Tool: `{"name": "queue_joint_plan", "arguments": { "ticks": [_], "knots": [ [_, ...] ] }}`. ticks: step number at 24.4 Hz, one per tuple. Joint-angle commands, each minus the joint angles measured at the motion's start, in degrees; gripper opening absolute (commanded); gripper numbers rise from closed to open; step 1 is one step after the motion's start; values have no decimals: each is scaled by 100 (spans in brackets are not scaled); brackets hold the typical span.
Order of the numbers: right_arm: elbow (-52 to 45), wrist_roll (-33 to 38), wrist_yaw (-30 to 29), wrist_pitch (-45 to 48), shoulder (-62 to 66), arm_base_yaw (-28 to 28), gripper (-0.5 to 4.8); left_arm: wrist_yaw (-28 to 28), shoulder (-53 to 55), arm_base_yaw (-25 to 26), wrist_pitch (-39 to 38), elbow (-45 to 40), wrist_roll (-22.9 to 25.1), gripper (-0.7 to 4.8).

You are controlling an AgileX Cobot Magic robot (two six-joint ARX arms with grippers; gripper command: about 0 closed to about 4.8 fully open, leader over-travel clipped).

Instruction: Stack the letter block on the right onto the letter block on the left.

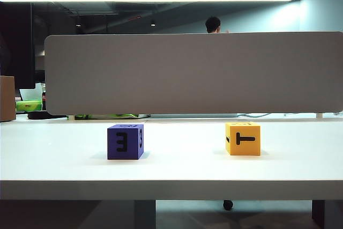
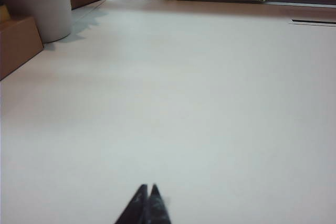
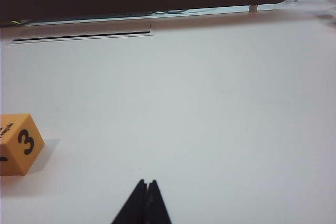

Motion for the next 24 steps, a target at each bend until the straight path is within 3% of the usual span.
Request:
{"name": "queue_joint_plan", "arguments": {
  "ticks": [1,8,9,10,12,14,16,17,18,19,22,24],
  "knots": [
    [-17,22,4,-22,-9,0,-5,208,0,2,-13,28,-251,-5],
    [22,229,-66,-96,-9,0,-5,367,0,-4,11,33,-382,-5],
    [122,463,-208,-96,-9,0,-5,507,0,-4,116,59,-643,-5],
    [422,911,-450,-105,-9,0,-5,955,0,-4,459,216,-1394,-5],
    [1152,1394,-632,-258,-9,2,-5,1867,0,-4,883,647,-2234,-6],
    [1661,1316,-634,-555,13,2,-5,2461,0,-4,925,994,-2332,-6],
    [2339,739,-651,-1185,96,2,-5,3086,17,-4,686,1436,-2256,-6],
    [2855,136,-852,-1735,245,2,-5,3403,138,-4,219,1808,-2072,-6],
    [3150,-256,-1034,-2050,402,2,-5,3521,304,-2,-138,2033,-1867,-6],
    [3604,-769,-1215,-2538,748,4,-5,3779,673,-4,-693,2356,-1373,-6],
    [4465,-1169,-1482,-3141,1888,22,-5,4264,1742,-9,-1294,2872,-354,-6],
    [4994,-1154,-1735,-3239,2951,83,-5,4629,2406,-20,-1250,3036,-243,-6]
  ]
}}
